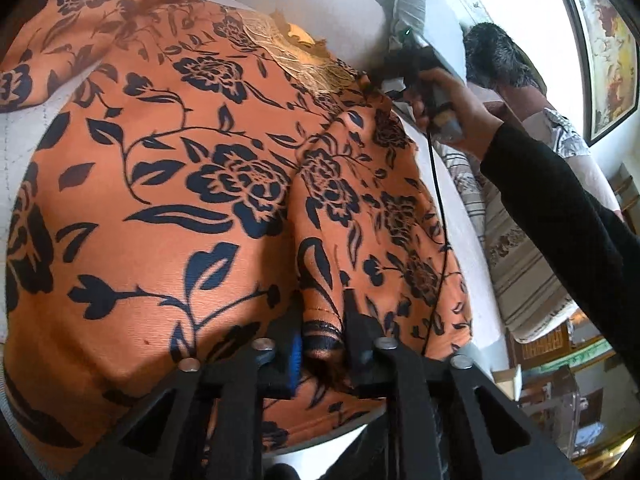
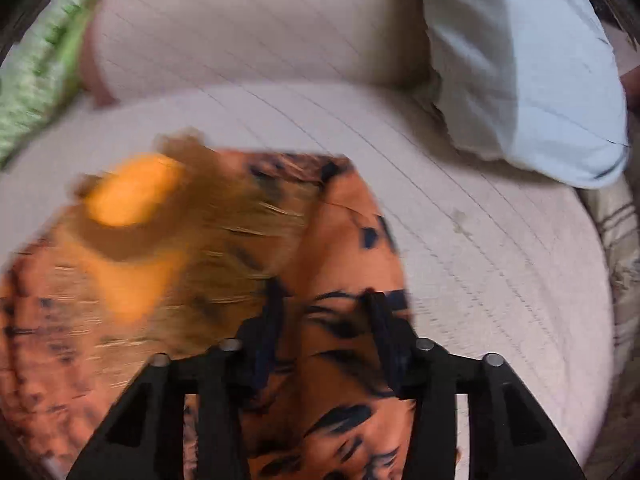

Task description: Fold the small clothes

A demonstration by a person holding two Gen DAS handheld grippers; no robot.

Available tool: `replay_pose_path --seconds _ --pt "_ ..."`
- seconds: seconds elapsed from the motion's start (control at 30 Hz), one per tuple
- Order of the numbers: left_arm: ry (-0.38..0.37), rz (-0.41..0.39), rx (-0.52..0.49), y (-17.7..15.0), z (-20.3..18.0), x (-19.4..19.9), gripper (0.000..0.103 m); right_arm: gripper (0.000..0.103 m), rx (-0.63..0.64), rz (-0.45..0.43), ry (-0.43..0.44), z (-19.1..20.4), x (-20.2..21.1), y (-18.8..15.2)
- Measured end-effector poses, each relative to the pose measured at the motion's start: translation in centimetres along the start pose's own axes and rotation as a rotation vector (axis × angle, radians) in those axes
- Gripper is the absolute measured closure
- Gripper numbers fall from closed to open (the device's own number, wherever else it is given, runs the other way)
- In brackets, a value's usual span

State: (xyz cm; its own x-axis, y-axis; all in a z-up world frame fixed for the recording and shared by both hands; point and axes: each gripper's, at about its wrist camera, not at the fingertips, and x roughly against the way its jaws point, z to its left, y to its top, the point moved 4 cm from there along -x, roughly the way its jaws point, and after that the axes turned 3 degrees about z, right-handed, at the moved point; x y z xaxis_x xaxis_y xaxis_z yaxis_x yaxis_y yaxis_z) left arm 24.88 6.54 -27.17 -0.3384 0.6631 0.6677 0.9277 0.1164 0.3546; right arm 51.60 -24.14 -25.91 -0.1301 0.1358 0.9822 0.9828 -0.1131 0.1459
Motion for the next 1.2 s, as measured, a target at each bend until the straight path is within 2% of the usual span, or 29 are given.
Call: replay_pose_path --seconds 0.03,0.07,0.13,0.23,0.3,0.33,0.4,0.47,0.5,0.57,0.6,0.73,0.83,0.87,0.9,0.93,0.97,1.0,1.03,1.1,1.13,1.2 --pt "-0.007 -0.005 0.003 0.0 -0.2 0.3 0.094 0.096 -0.004 0.008 -0.021 -0.2 -0.4 -0.1" --pt "-0.029 -0.021 0.002 0.0 -0.3 1.1 0.095 0.096 -0.027 -0.005 -0.018 -0.5 -0.1 -0.1" --pt "-0.050 -0.077 -0.020 -0.1 -0.9 3.2 0.095 0.096 -0.066 -0.077 0.043 -1.1 2.1 0.0" --pt "-0.020 -0.123 0.006 -0.1 0.0 4.7 0.095 0.096 -0.130 -0.130 0.152 -1.9 4.2 0.5" --pt "0.029 -0.105 0.047 0.0 1.3 4.0 0.093 0.095 -0.142 -0.106 0.202 -1.9 3.5 1.1" --pt "0.040 -0.081 0.073 0.1 1.7 3.5 0.093 0.089 -0.126 -0.081 0.226 -1.6 2.7 1.2" --pt "0.045 -0.037 0.116 0.0 2.3 2.8 0.089 0.086 -0.082 -0.014 0.241 -0.9 1.1 0.7" --pt "0.050 -0.027 0.111 -0.2 2.0 3.0 0.079 0.085 -0.091 -0.055 0.271 -1.4 2.9 -0.6" --pt "0.050 -0.042 0.104 -0.2 1.6 3.6 0.076 0.082 -0.095 -0.094 0.311 -1.8 4.3 -1.9" --pt "0.046 -0.065 0.080 -0.1 0.9 4.6 0.069 0.059 -0.099 -0.144 0.368 -3.1 7.2 -5.2" --pt "0.050 -0.081 0.066 0.0 0.6 5.2 0.064 0.057 -0.100 -0.163 0.385 -3.7 8.2 -7.4" --pt "0.074 -0.103 0.064 0.7 0.4 6.1 0.064 0.060 -0.136 -0.150 0.420 -6.8 8.7 -16.3" --pt "0.102 -0.104 0.054 0.9 0.1 6.1 0.064 0.066 -0.178 -0.096 0.458 -7.7 7.2 -20.1" --pt "0.109 -0.081 0.060 0.9 0.1 5.7 0.064 0.067 -0.179 -0.101 0.437 -7.7 7.0 -21.1" --pt "0.133 -0.046 0.083 0.8 0.4 5.2 0.065 0.068 -0.172 -0.112 0.372 -8.0 6.9 -22.6" --pt "0.157 -0.023 0.094 0.9 0.6 4.4 0.068 0.068 -0.169 -0.111 0.314 -8.6 6.7 -23.6" --pt "0.199 0.015 0.100 0.4 0.9 4.1 0.089 0.069 -0.176 -0.097 0.284 -9.1 6.2 -24.6" --pt "0.232 0.015 0.098 0.1 1.0 4.2 0.091 0.072 -0.196 -0.073 0.273 -10.0 5.6 -25.8" --pt "0.255 0.002 0.099 -0.2 1.0 4.6 0.091 0.079 -0.214 -0.065 0.258 -11.1 5.5 -26.8" --pt "0.251 -0.015 0.103 -1.0 0.7 5.7 0.091 0.080 -0.251 -0.086 0.304 -12.9 6.4 -28.6" --pt "0.234 -0.012 0.115 -1.4 0.5 6.1 0.091 0.073 -0.271 -0.097 0.314 -13.5 7.0 -29.4" --pt "0.206 -0.002 0.123 -1.9 -0.1 6.7 0.087 0.073 -0.289 -0.128 0.375 -14.2 8.9 -31.2"
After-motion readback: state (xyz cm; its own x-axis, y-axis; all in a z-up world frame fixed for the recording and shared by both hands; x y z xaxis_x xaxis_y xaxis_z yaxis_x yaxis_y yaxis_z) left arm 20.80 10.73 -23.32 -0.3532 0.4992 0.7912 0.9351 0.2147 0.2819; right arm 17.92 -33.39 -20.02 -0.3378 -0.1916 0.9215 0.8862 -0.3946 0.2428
